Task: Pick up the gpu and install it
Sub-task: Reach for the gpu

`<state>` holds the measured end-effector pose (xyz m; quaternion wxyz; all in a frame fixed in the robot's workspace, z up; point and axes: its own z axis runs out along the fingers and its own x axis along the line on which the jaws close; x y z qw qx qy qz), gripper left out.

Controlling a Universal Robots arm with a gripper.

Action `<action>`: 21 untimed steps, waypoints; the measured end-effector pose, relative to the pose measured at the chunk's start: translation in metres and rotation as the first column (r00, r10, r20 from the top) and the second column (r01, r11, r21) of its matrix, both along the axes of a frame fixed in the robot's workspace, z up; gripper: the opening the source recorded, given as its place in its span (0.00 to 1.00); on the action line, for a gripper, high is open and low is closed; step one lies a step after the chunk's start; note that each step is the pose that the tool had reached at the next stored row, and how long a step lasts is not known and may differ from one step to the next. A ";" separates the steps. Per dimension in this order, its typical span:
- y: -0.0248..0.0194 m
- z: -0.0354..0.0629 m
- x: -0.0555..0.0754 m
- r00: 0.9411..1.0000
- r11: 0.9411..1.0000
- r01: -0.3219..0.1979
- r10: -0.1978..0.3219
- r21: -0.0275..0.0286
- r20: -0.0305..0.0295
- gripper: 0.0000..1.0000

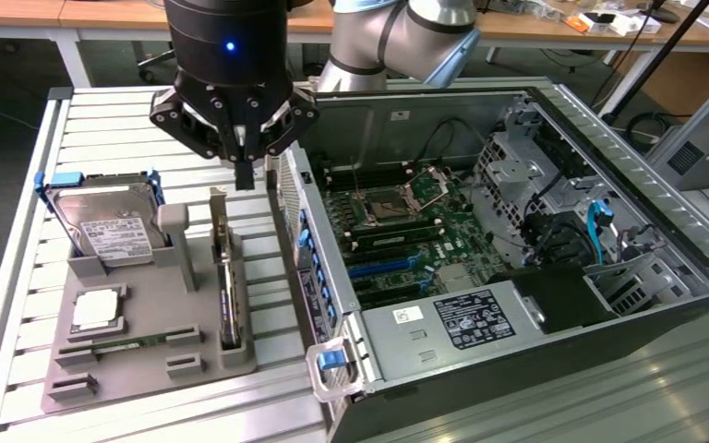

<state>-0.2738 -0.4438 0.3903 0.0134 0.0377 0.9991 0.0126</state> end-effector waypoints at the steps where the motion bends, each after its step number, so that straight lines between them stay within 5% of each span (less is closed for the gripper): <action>1: -0.0004 0.0000 0.000 1.000 1.000 0.000 0.000 0.000 0.000 0.11; 21: -0.0109 -0.0009 -0.007 1.000 1.000 0.000 0.000 -0.005 0.000 0.11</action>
